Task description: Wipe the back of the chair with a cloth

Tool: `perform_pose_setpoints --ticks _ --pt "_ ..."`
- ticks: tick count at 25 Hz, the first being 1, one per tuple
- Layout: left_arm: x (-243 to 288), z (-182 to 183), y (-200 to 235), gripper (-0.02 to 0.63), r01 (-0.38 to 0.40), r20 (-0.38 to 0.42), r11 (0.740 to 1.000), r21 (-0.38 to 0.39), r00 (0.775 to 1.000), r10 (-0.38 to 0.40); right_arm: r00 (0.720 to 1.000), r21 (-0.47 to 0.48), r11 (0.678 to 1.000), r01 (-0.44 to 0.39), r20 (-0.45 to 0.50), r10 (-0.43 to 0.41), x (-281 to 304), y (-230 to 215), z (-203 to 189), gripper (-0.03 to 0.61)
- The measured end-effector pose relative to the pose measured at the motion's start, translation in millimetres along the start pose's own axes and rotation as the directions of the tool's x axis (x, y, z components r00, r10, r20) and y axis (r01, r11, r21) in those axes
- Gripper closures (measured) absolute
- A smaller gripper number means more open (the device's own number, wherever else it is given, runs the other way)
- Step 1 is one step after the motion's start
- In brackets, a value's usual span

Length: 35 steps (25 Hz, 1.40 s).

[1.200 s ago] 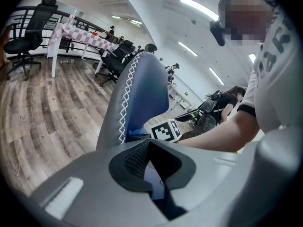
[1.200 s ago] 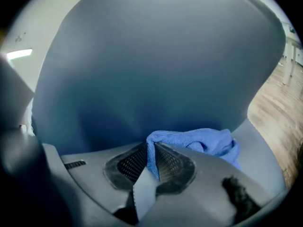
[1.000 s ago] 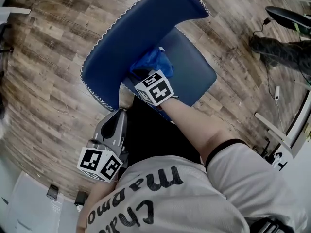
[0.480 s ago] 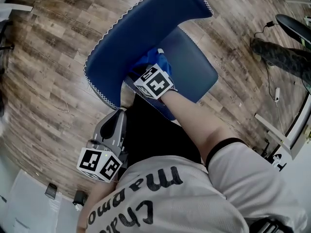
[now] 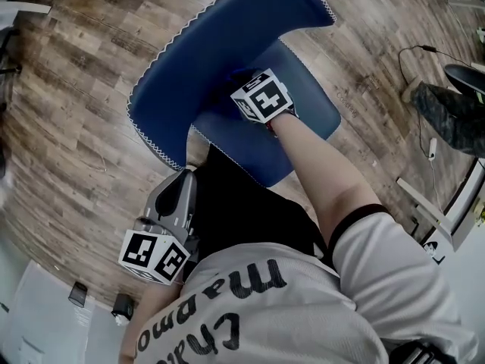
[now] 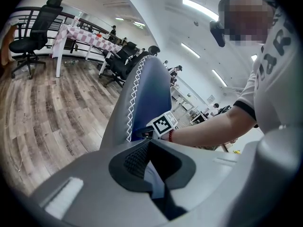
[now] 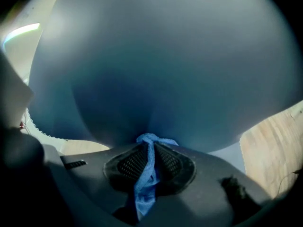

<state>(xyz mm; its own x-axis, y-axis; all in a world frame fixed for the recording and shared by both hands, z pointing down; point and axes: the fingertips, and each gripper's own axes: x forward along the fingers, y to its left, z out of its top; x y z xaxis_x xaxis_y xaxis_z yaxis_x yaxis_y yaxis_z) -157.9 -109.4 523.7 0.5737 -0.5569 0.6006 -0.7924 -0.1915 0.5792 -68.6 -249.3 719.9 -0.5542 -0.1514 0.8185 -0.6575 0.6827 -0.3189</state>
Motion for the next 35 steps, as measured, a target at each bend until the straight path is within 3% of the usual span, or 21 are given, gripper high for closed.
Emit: perform_pose_setpoints --ticks 4,8,14,18,21,25,31,35 --pt "0.7 -1.3 1.7 0.609 -0.015 -0.001 1.0 -0.007 1.0 0.015 0.995 0.056 0.993 0.102 0.004 -0.102 -11.9 -47.2 -2.3 0.526" --pt "1.6 -2.2 2.0 0.609 -0.025 0.001 1.0 -0.019 1.0 0.025 0.972 0.122 0.966 0.23 0.014 -0.233 -33.0 -102.6 2.9 0.525" --pt "-3.2 -9.2 6.5 0.609 -0.024 0.006 0.999 -0.044 1.0 0.025 0.893 0.307 0.858 0.411 0.054 -0.447 -79.5 -165.9 9.5 0.525" --pt "-5.6 -13.0 3.1 0.609 -0.004 0.025 0.999 -0.032 1.0 0.004 0.837 0.424 0.79 0.443 0.119 -0.534 -112.2 -180.1 11.2 0.525" --pt "-13.1 -16.6 1.5 0.609 0.007 0.057 1.0 -0.019 0.998 -0.006 0.798 0.467 0.766 0.442 0.186 -0.574 -138.3 -173.3 14.3 0.525" --pt "-36.3 -24.5 -1.3 0.609 0.019 0.11 1.0 -0.004 0.994 -0.018 0.763 0.428 0.79 0.439 0.287 -0.579 -177.7 -133.4 26.1 0.525" --pt "-115.1 -25.7 -16.2 0.609 0.013 0.236 0.999 0.033 0.971 -0.02 0.718 0.332 0.856 0.397 0.468 -0.515 -262.1 -30.5 38.5 0.525" --pt "-178.5 -1.5 -10.4 0.609 0.004 0.342 0.995 0.101 0.939 -0.039 0.627 0.298 0.879 0.372 0.618 -0.474 -331.0 39.7 61.0 0.525"
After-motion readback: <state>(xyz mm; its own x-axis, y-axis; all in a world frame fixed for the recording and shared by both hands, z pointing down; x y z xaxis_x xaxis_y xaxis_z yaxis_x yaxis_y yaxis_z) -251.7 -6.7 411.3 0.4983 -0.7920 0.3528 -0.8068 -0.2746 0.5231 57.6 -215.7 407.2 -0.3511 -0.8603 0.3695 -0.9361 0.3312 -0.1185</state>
